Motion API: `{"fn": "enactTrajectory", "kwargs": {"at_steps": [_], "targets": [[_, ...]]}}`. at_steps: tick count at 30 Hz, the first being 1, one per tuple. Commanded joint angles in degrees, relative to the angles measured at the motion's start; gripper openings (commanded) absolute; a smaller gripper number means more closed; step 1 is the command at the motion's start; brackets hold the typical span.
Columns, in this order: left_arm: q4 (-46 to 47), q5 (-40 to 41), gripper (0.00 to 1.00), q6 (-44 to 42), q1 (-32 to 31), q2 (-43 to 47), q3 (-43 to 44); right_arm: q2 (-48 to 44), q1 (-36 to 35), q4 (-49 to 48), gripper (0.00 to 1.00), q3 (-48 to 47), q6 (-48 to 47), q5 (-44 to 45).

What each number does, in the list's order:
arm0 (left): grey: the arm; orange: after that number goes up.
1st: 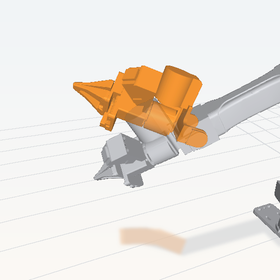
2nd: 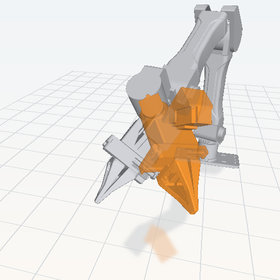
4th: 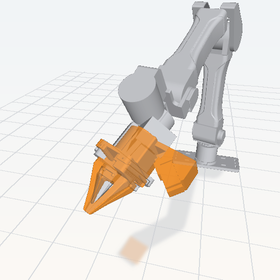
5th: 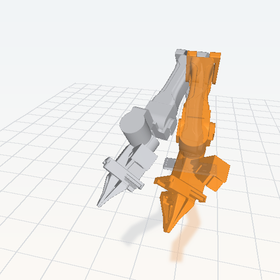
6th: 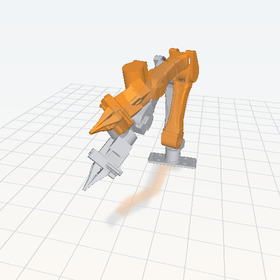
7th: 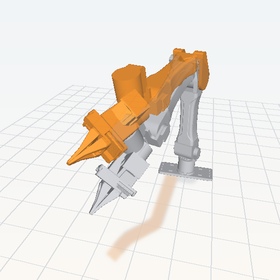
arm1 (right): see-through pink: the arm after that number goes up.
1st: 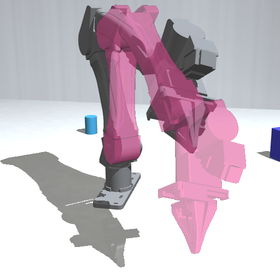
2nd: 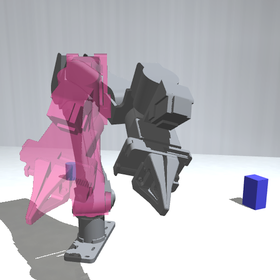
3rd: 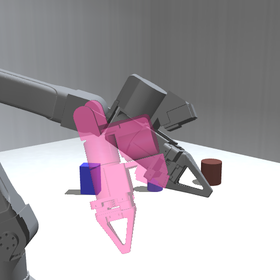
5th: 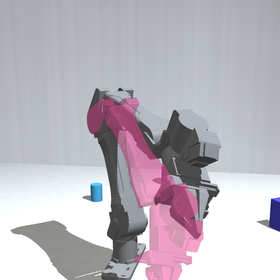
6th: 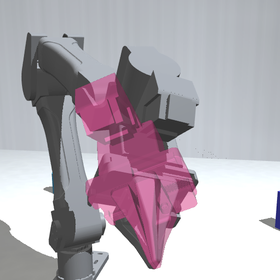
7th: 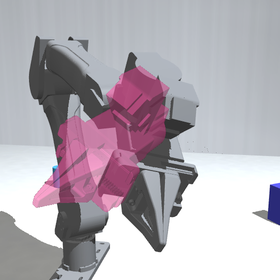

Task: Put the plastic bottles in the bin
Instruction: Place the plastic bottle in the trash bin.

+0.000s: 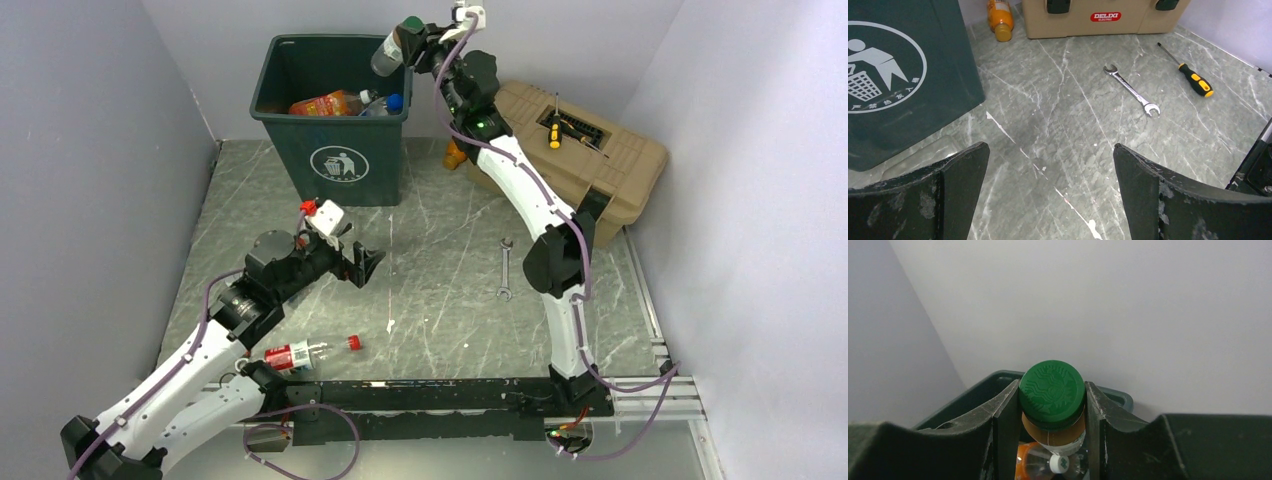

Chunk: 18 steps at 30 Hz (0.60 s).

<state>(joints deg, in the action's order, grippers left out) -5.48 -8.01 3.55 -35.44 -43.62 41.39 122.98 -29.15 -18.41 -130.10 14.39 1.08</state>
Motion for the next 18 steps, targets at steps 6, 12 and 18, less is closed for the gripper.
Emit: {"fn": "enactTrajectory", "kwargs": {"at_steps": [6, 12, 18], "targets": [[-0.23, 1.36, 0.99, -1.49, 0.37, -0.97, 1.76, 3.79, -2.06, 2.69, 0.0, -4.88, -10.2, 2.15], [-0.5, 1.19, 0.99, -1.6, 0.37, -1.43, 1.86, 5.59, -3.29, 6.87, 0.48, -7.36, -9.57, 0.38], [-0.76, 1.42, 1.0, -1.69, 0.46, -1.41, 1.94, 4.17, -3.61, 8.92, 0.84, -9.06, -7.43, 0.44]]}}
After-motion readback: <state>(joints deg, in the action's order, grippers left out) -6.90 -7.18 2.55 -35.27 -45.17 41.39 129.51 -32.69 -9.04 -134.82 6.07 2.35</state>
